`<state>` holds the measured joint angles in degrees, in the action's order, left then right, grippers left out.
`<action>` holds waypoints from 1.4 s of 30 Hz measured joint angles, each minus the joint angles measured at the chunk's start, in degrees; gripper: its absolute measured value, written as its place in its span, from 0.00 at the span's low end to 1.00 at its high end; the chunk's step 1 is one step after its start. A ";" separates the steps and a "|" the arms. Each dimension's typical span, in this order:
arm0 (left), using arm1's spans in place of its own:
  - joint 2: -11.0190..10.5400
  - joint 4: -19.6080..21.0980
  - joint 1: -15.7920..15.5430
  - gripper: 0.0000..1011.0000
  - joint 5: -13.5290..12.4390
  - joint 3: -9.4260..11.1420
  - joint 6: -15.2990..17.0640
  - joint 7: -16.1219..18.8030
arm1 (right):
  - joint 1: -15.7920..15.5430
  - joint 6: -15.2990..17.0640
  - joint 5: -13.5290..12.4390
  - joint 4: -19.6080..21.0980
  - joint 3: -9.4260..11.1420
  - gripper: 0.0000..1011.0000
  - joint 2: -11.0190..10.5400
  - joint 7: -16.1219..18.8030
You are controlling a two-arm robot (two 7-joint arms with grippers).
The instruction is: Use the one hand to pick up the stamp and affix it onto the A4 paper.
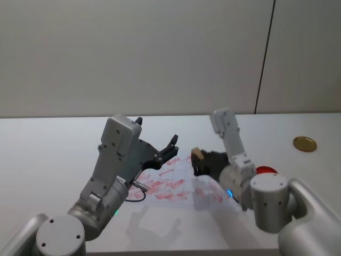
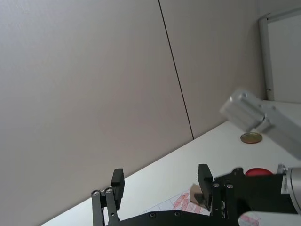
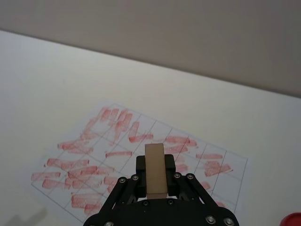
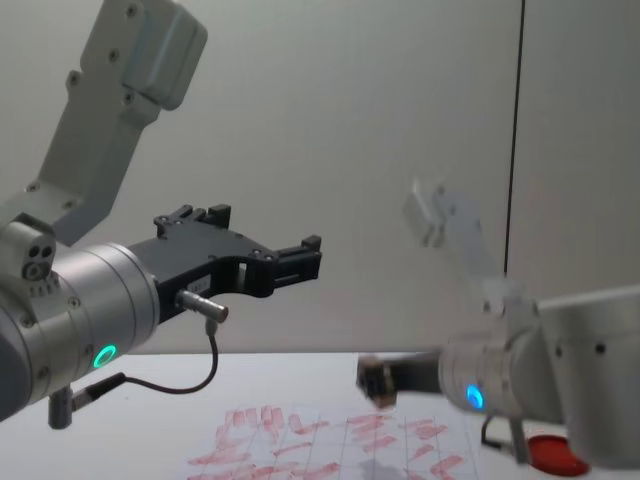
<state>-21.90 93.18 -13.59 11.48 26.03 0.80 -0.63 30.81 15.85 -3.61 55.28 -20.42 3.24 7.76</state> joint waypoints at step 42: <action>0.00 0.00 0.00 0.98 0.00 0.00 0.00 0.00 | -4.14 6.62 -0.90 9.48 7.74 0.21 -6.33 -9.03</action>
<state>-21.90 93.18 -13.59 11.48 26.03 0.80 -0.63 26.66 22.48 -4.51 64.76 -12.68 -3.09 -1.27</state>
